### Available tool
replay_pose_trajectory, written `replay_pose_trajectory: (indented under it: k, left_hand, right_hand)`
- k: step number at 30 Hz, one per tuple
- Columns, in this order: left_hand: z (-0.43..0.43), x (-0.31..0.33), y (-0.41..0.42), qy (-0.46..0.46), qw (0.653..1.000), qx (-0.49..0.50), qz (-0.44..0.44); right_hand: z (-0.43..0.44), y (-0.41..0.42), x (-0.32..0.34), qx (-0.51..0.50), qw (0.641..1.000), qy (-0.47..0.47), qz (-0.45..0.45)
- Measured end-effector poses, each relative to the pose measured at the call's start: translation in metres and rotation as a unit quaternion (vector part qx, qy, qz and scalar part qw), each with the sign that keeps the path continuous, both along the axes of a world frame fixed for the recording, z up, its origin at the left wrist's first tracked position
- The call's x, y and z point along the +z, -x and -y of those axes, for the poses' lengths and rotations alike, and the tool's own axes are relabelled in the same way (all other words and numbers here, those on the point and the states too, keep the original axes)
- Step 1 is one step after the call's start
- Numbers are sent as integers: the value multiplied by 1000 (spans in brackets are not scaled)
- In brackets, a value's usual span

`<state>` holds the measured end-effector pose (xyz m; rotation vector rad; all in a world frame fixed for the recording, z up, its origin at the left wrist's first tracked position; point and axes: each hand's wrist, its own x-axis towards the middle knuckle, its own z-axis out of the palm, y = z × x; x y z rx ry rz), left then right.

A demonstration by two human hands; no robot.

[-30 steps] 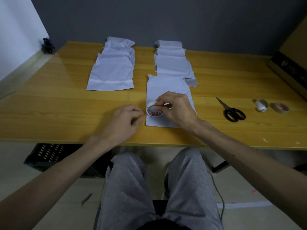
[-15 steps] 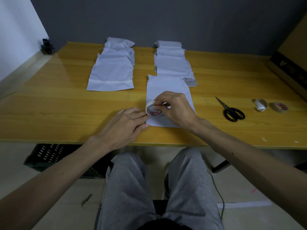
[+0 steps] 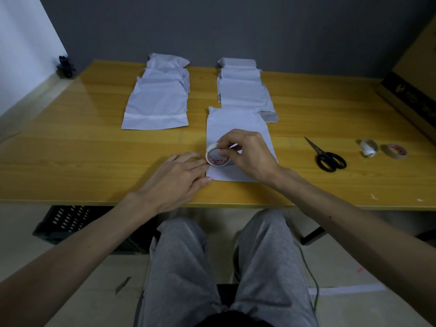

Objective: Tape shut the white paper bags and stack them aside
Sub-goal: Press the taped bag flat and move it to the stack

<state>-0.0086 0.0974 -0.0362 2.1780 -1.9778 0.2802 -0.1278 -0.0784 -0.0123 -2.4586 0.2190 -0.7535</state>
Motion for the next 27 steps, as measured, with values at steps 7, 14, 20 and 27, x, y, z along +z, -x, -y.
replay_pose_trajectory:
  k: [7, 14, 20, 27]
  left_hand:
    - [-1, 1, -3, -20, 1000, 0, 10]
    - [7, 2, -14, -49, 994, -29, -90]
    - [3, 0, -15, -61, 991, -30, -114]
    - [4, 4, -11, -87, 992, -26, -88]
  right_hand:
    - [1, 8, 1, -7, 999, -27, -17]
    - [-1, 12, -4, -14, 999, -15, -26]
    - [1, 13, -3, -6, 999, -26, -21]
    - [-3, 13, -1, -5, 997, -77, -27]
